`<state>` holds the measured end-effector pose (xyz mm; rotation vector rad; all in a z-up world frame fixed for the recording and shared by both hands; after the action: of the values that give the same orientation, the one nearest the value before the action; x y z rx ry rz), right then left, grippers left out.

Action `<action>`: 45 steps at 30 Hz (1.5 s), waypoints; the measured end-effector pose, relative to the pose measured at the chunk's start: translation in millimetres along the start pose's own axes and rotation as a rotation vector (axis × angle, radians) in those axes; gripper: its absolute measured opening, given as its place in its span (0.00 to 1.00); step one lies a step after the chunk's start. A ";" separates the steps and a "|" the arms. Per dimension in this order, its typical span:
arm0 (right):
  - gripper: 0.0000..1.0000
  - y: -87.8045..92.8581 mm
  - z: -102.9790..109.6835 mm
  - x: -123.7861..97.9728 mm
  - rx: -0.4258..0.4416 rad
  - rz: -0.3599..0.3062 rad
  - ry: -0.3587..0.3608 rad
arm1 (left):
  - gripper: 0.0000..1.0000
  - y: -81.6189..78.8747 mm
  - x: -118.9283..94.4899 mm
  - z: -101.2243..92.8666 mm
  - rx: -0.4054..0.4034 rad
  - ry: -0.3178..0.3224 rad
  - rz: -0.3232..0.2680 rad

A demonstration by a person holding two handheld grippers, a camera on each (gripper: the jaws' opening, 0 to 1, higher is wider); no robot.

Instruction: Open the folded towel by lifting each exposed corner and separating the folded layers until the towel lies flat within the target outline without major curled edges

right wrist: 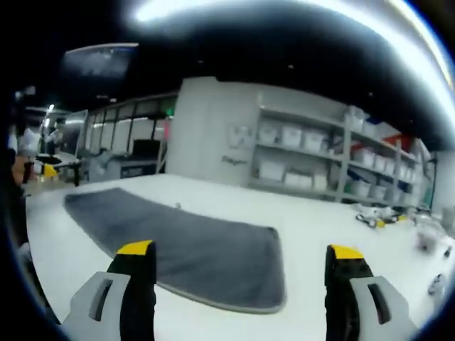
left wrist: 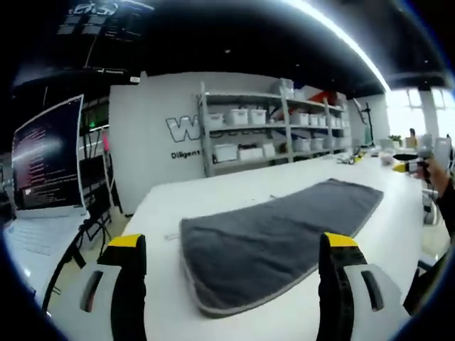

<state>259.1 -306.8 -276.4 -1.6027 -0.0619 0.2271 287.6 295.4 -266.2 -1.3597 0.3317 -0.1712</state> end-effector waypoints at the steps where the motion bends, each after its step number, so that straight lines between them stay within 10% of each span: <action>1: 0.99 1.8 1.6 -2.5 0.001 0.002 -0.010 | 1.00 -1.1 -3.3 -4.1 -0.001 0.007 -0.002; 33: 0.99 0.3 -5.4 -12.3 -0.005 -0.017 0.013 | 0.99 -24.9 -36.5 -17.7 0.092 -0.010 -0.037; 45: 0.99 6.7 -10.4 -8.5 -0.015 0.032 0.014 | 1.00 -10.4 -38.7 -9.3 0.076 -0.035 -0.006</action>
<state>252.0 -318.8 -281.9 -1.6214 -0.0271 0.2409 248.8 296.7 -252.5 -1.2874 0.2891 -0.1635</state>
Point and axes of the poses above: the point that each gripper's makers call its tool centre point, and the gripper's own axes: x roughly forward along the fingers, z roughly to its left, y roughly out of its underside, the point moved 9 cm from there along -x, roughly backward along the fingers, and after that the axes turned 6 degrees about x, right-handed, at the moved point
